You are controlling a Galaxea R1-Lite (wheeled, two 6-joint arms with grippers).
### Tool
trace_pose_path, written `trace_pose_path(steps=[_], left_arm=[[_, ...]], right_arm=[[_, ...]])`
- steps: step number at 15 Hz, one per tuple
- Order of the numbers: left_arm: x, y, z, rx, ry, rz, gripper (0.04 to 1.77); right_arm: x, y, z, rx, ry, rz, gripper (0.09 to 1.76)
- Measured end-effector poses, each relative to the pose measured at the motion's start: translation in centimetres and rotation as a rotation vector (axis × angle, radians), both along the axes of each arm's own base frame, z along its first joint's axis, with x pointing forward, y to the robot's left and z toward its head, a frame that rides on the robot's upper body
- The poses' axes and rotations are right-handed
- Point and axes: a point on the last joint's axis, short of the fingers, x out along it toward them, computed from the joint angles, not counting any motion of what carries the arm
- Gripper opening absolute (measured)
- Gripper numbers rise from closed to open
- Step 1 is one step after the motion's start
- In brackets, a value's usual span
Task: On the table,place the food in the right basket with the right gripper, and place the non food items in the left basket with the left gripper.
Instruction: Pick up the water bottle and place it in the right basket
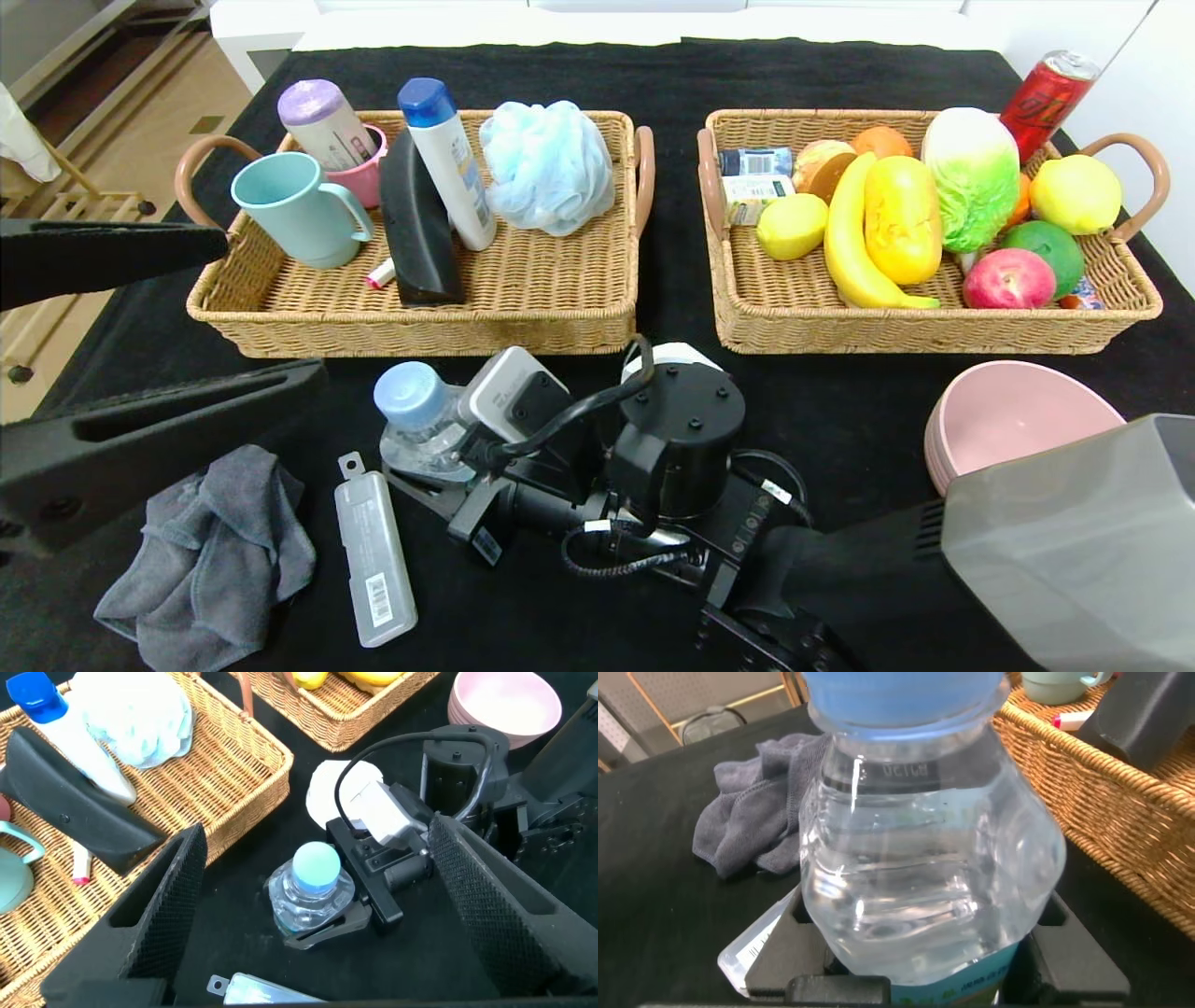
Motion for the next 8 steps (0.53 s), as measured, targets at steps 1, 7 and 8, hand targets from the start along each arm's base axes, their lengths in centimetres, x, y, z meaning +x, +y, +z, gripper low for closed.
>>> trace_pose_path(steps=[1,7,8], left_arm=[[0.0,0.0,0.0,-0.001,0.002,0.0,1.72],[0.1,0.0,0.3,-0.033,-0.012,0.003,1.72],[0.1,0.0,0.3,-0.033,-0.012,0.003,1.72]], right_arm=[[-0.1,0.0,0.2,0.016,-0.006,0.003,0.89],[-0.5,-0.9,1.5,0.05,0.005,0.003,0.89],[-0.6,-1.2,1.9,0.058,0.008,0.002,0.89]])
